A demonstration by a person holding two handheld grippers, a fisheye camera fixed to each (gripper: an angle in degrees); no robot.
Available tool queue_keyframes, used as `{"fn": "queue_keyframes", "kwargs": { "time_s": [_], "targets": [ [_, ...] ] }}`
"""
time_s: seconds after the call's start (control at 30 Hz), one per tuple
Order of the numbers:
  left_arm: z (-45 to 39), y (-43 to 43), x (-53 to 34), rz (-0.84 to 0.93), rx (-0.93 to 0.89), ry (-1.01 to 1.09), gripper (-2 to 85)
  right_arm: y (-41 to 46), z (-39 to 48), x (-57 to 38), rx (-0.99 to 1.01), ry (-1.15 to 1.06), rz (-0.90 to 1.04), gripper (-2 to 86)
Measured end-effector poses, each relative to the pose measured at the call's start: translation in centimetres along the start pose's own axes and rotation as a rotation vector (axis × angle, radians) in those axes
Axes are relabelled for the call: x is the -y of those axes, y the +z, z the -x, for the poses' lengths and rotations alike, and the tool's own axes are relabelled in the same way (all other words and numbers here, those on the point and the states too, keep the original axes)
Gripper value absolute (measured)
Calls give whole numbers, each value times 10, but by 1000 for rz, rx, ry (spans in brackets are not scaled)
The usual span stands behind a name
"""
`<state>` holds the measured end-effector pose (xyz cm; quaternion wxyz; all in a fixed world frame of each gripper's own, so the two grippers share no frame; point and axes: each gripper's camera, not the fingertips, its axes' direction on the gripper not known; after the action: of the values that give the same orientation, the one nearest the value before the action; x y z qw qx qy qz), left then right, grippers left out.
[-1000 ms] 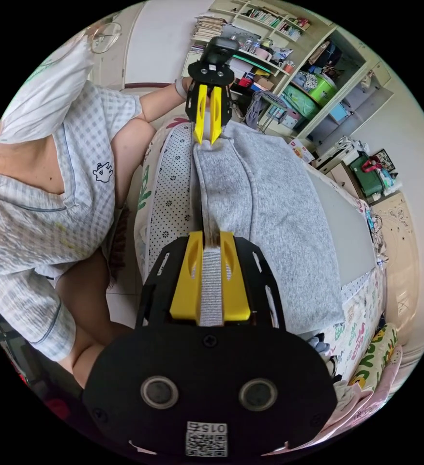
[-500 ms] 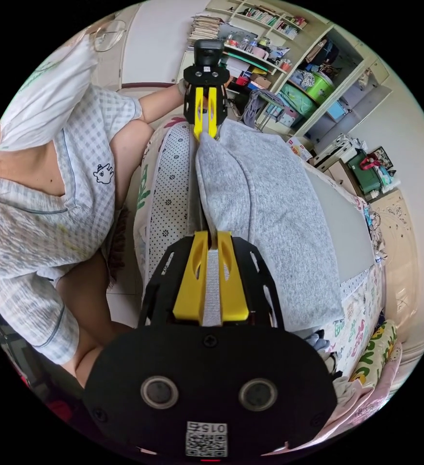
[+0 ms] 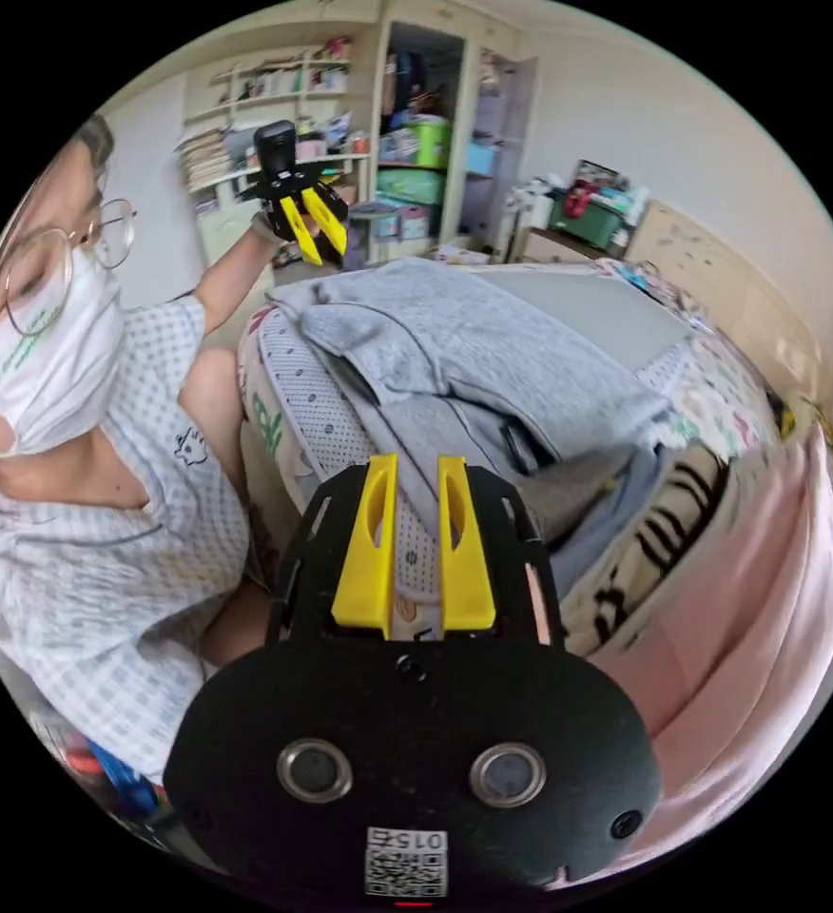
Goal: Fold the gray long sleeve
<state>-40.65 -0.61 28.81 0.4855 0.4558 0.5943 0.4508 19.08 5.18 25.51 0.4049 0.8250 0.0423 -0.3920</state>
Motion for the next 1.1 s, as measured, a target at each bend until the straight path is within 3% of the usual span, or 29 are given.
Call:
{"fn": "queue_keyframes", "kwargs": {
  "time_s": [0.2,0.33,0.47,0.67,0.97,1.1],
  "targets": [
    [130,79,89,-55,53,-393,84,1,14,-76,-339,251,-257,117],
    [196,162,147,16,63,-528,92,-2,16,-100,-323,306,-353,115],
    [233,231,188,87,113,-576,102,14,17,-102,-291,263,-293,115],
    [276,303,201,167,177,-717,105,11,15,-119,-315,282,-340,75],
    [255,386,226,434,321,-626,58,4,27,-133,-352,284,-383,39],
    [235,379,228,405,384,-616,30,-3,37,-143,-398,313,-441,32]
  ]
}}
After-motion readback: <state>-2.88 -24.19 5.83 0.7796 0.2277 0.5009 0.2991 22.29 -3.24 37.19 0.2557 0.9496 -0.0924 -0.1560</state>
